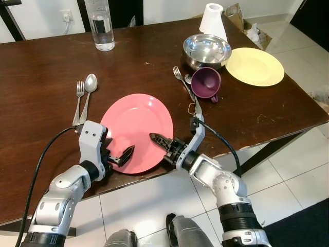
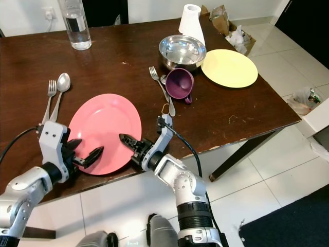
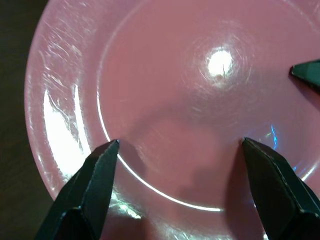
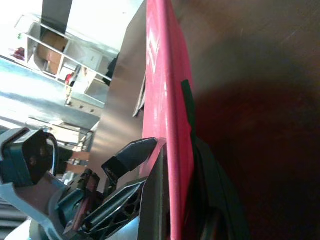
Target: Setting the table
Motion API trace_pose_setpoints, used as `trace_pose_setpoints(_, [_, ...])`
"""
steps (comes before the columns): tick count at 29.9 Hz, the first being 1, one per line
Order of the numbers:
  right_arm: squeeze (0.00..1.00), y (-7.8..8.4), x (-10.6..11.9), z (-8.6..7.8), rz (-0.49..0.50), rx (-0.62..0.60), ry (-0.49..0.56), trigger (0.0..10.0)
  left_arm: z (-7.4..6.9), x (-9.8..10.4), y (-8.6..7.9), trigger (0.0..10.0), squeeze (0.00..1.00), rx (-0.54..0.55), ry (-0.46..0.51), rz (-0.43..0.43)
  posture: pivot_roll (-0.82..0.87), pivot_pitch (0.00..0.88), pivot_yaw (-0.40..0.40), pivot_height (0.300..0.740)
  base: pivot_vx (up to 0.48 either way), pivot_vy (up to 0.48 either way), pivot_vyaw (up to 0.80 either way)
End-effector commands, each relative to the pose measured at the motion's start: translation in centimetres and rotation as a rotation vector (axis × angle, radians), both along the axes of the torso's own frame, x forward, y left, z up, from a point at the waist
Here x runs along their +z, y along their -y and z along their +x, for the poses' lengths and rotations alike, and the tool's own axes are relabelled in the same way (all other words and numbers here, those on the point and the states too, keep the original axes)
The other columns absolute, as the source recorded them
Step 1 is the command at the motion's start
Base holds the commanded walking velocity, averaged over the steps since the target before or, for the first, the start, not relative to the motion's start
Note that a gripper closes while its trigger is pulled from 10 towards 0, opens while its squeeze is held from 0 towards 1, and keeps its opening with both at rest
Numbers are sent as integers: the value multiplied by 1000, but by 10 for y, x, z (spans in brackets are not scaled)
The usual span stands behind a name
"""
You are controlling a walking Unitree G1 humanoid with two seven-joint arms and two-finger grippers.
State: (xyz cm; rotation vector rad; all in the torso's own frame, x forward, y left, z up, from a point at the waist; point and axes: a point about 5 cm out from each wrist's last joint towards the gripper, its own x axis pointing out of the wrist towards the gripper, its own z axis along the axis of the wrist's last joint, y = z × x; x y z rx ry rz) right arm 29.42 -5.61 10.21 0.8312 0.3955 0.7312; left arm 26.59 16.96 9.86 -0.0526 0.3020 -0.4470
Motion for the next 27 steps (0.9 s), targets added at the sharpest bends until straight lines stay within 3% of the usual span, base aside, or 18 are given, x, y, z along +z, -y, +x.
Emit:
trace_pose_setpoints(1, [0,-1,1,-3,28,-28,34,0,0,5,6,10000,0,-30,-12,-73,-105,94,-22,740,0,0,0])
trace_pose_setpoints(3, [0,-1,1,-3,28,-28,34,0,0,5,6,10000,0,-30,-12,-73,-105,94,-22,740,0,0,0])
trace_pose_setpoints(4, [0,5,3,-1,20,-63,55,0,7,35,10,10000,0,-60,95,-140,-104,94,-21,740,0,0,0])
trace_pose_setpoints(5, [0,19,14,5,11,-155,125,0,10,101,18,10000,0,-154,304,-285,-102,94,-19,740,0,0,0])
trace_pose_setpoints(7, [0,19,14,5,11,-155,125,0,10,101,18,10000,0,-154,304,-285,-102,94,-19,740,0,0,0])
trace_pose_setpoints(9, [0,36,32,12,-10,-263,222,0,5,153,18,10000,0,-220,463,-390,-97,95,-11,740,0,0,0])
trace_pose_setpoints(10, [0,36,32,12,-10,-263,222,0,5,153,18,10000,0,-220,463,-390,-97,95,-11,740,0,0,0])
trace_pose_setpoints(11, [0,47,45,17,-28,-330,271,0,3,170,15,10000,0,-221,512,-423,-95,95,-7,740,0,0,0])
trace_pose_setpoints(15, [0,55,53,19,-40,-376,305,0,2,181,13,10000,0,-220,542,-443,-93,95,-5,740,0,0,0])
trace_pose_setpoints(16, [0,62,64,20,-58,-415,351,10000,3,182,10,10000,0,-188,544,-427,-91,94,-1,740,0,0,0])
trace_pose_setpoints(17, [0,70,79,22,-86,-464,414,10000,7,173,8,10000,0,-124,521,-358,-91,92,4,740,0,0,0])
trace_pose_setpoints(18, [0,70,79,22,-86,-464,414,10000,7,173,8,10000,0,-124,521,-358,-91,92,4,740,0,0,0])
trace_pose_setpoints(20, [0,85,112,24,-186,-577,555,10000,15,145,5,10000,0,-2,449,-246,-101,85,12,740,0,0,0])
trace_pose_setpoints(21, [0,85,112,24,-186,-577,555,10000,15,145,5,10000,0,-2,449,-246,-101,85,12,740,0,0,0])
trace_pose_setpoints(24, [0,94,140,22,-256,-669,680,10000,22,122,6,10000,0,94,397,-165,-107,75,17,740,0,0,0])
trace_pose_setpoints(27, [0,95,149,20,-265,-687,714,10000,25,116,6,10000,0,126,383,-143,-107,75,17,740,0,0,0])
